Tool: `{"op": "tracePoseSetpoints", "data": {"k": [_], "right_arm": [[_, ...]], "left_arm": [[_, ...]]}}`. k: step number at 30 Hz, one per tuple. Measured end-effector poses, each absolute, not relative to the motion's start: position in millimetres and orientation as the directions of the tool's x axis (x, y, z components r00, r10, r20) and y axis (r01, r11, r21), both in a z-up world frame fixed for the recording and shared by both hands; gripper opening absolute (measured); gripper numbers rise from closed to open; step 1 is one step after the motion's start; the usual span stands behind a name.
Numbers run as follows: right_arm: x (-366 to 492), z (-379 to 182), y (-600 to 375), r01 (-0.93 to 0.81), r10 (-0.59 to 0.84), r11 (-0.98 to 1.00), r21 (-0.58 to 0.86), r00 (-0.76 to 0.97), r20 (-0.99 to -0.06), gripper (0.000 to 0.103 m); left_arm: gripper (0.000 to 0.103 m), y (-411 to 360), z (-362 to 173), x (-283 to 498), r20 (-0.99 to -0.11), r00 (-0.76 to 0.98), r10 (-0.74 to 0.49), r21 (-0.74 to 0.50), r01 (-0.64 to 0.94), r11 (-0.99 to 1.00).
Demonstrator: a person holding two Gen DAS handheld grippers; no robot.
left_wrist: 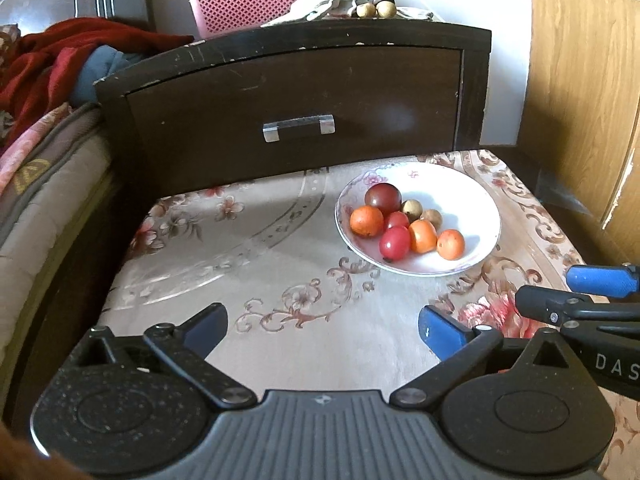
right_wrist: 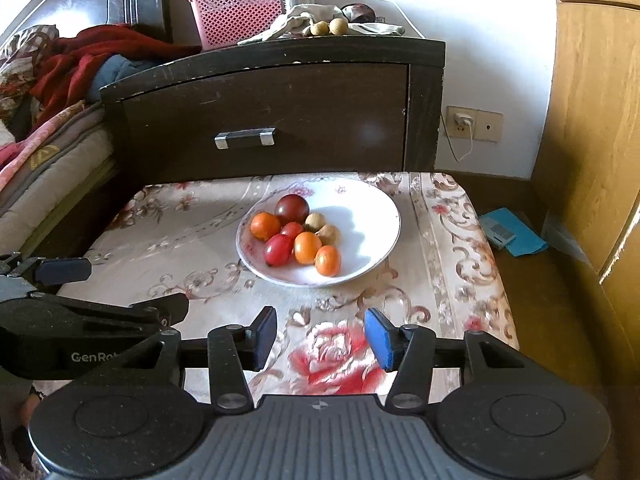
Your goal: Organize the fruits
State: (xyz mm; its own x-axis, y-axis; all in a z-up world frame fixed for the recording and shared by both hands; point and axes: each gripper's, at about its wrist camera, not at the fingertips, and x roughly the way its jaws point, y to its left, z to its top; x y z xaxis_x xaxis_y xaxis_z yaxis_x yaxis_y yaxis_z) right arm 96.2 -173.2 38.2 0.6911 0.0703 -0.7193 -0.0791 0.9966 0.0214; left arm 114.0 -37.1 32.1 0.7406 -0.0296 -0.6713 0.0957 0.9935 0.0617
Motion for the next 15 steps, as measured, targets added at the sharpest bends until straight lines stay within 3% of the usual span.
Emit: {"op": "tracePoseSetpoints", "data": {"k": [15], "right_arm": [[52.8, 41.8, -163.2, -0.088, 0.073, 0.996, 0.018, 0.674, -0.735, 0.046]], "left_arm": [[0.103, -30.0, 28.3, 67.6, -0.686, 0.727, -0.035, 0.055, 0.101, 0.993]]}}
